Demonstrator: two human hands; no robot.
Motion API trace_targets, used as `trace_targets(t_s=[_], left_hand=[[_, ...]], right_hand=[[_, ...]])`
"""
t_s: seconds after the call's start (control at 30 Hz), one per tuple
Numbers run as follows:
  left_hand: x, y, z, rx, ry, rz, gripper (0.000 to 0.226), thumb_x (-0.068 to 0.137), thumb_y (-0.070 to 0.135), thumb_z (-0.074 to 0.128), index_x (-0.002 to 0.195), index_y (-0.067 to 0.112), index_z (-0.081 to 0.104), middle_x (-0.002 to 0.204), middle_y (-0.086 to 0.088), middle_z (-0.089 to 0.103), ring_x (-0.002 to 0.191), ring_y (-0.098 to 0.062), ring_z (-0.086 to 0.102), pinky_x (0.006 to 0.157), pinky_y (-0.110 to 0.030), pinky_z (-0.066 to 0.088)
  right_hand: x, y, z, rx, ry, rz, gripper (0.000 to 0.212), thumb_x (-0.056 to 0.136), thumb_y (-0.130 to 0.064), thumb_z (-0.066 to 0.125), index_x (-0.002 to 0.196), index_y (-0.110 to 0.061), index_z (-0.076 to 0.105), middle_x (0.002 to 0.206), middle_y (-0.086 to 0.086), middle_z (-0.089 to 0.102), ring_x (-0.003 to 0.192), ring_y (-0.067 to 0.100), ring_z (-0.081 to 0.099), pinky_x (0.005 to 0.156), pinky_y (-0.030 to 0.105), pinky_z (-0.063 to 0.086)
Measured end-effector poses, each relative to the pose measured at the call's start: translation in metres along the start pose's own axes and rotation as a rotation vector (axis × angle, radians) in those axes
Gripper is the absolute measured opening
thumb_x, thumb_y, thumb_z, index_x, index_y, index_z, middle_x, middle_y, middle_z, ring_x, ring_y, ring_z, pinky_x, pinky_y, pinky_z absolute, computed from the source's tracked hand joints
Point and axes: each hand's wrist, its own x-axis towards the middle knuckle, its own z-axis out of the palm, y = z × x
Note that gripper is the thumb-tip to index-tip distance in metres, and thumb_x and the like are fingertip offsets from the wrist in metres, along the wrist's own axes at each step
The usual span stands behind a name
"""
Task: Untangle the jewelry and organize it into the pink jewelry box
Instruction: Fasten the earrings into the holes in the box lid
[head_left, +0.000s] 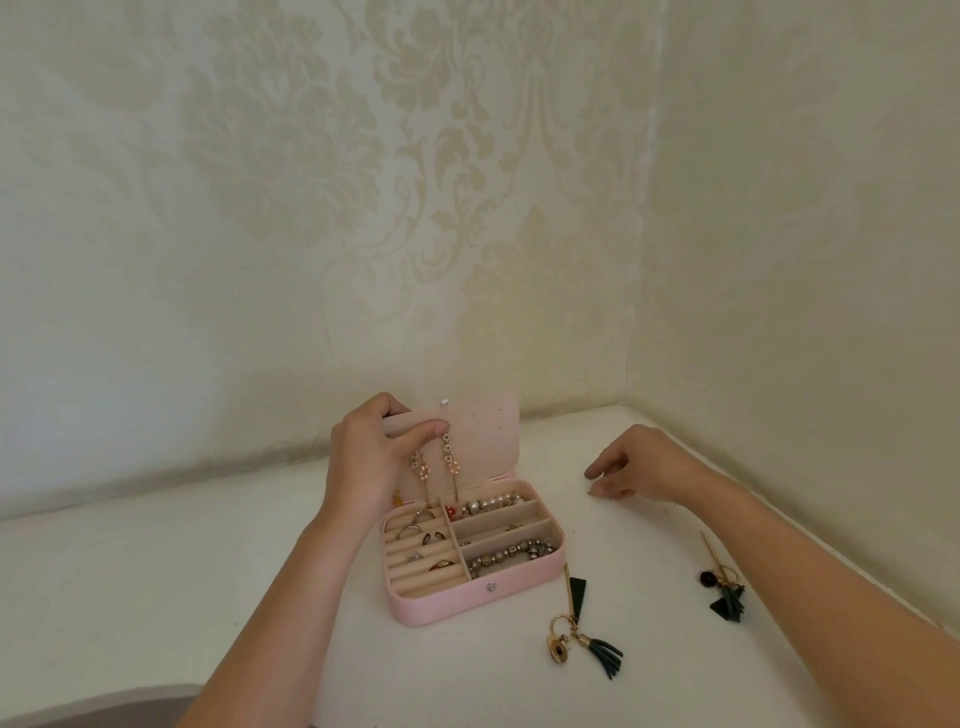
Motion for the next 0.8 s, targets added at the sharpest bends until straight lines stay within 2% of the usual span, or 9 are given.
trace_targets(t_s=[0.13,0.2,0.33,0.43,0.57,0.7,0.8], left_hand=[[0.005,-0.001,0.0,0.002,-0.013,-0.033,0.041,0.064,0.034,0.084,0.068,0.005,0.057,0.059,-0.005,0.047,0.056,-0.015,0.038,0.051,-0.029,0.028],[0.007,-0.001,0.0,0.001,-0.02,-0.038,0.041,0.064,0.035,0.084,0.069,0.004,0.057,0.059,-0.006,0.049,0.056,-0.016,0.039,0.051,-0.029,0.027],[0.008,0.0,0.001,-0.038,-0.007,-0.052,0.035,0.064,0.031,0.085,0.067,0.01,0.058,0.057,0.0,0.049,0.053,-0.012,0.04,0.046,-0.019,0.028],[0.007,-0.002,0.001,-0.063,-0.001,-0.059,0.032,0.064,0.031,0.085,0.066,0.014,0.058,0.057,0.002,0.052,0.052,-0.009,0.043,0.046,-0.018,0.031],[0.007,-0.004,0.003,-0.116,0.013,-0.06,0.029,0.064,0.028,0.085,0.067,0.015,0.058,0.057,0.005,0.056,0.048,-0.002,0.046,0.045,-0.016,0.035],[0.004,-0.006,0.002,-0.19,0.018,-0.064,0.024,0.068,0.021,0.082,0.073,0.013,0.06,0.06,0.007,0.061,0.049,0.002,0.052,0.047,-0.013,0.04],[0.003,-0.014,-0.001,-0.217,0.007,-0.058,0.018,0.076,0.027,0.076,0.08,0.015,0.064,0.069,0.006,0.067,0.061,-0.002,0.06,0.058,-0.019,0.048]], right_hand=[[0.002,0.0,0.005,0.016,0.008,-0.031,0.009,0.072,-0.009,0.079,0.074,-0.017,0.075,0.063,-0.002,0.069,0.047,-0.002,0.056,0.053,0.01,0.044],[0.003,-0.001,0.005,-0.005,0.004,-0.044,0.01,0.073,-0.009,0.078,0.071,-0.018,0.075,0.06,-0.004,0.068,0.047,-0.002,0.055,0.052,0.01,0.042],[0.005,-0.002,0.004,-0.031,-0.036,-0.057,0.013,0.073,-0.006,0.076,0.067,-0.018,0.073,0.054,-0.008,0.065,0.046,-0.001,0.054,0.052,0.012,0.043],[0.007,-0.007,0.001,-0.04,-0.007,-0.068,0.012,0.074,-0.005,0.075,0.067,-0.014,0.072,0.055,-0.005,0.065,0.048,0.003,0.056,0.053,0.014,0.046],[0.005,-0.027,-0.004,0.058,0.078,-0.133,0.012,0.073,-0.003,0.076,0.067,-0.012,0.07,0.059,0.001,0.066,0.05,0.006,0.059,0.056,0.018,0.049],[0.002,-0.061,-0.008,0.205,0.183,-0.248,0.009,0.076,-0.005,0.075,0.072,-0.012,0.072,0.06,0.001,0.066,0.051,0.003,0.058,0.055,0.012,0.047],[-0.001,-0.086,-0.005,0.356,0.192,-0.331,0.009,0.078,-0.003,0.072,0.074,-0.01,0.072,0.062,0.004,0.066,0.053,0.004,0.058,0.056,0.011,0.048]])
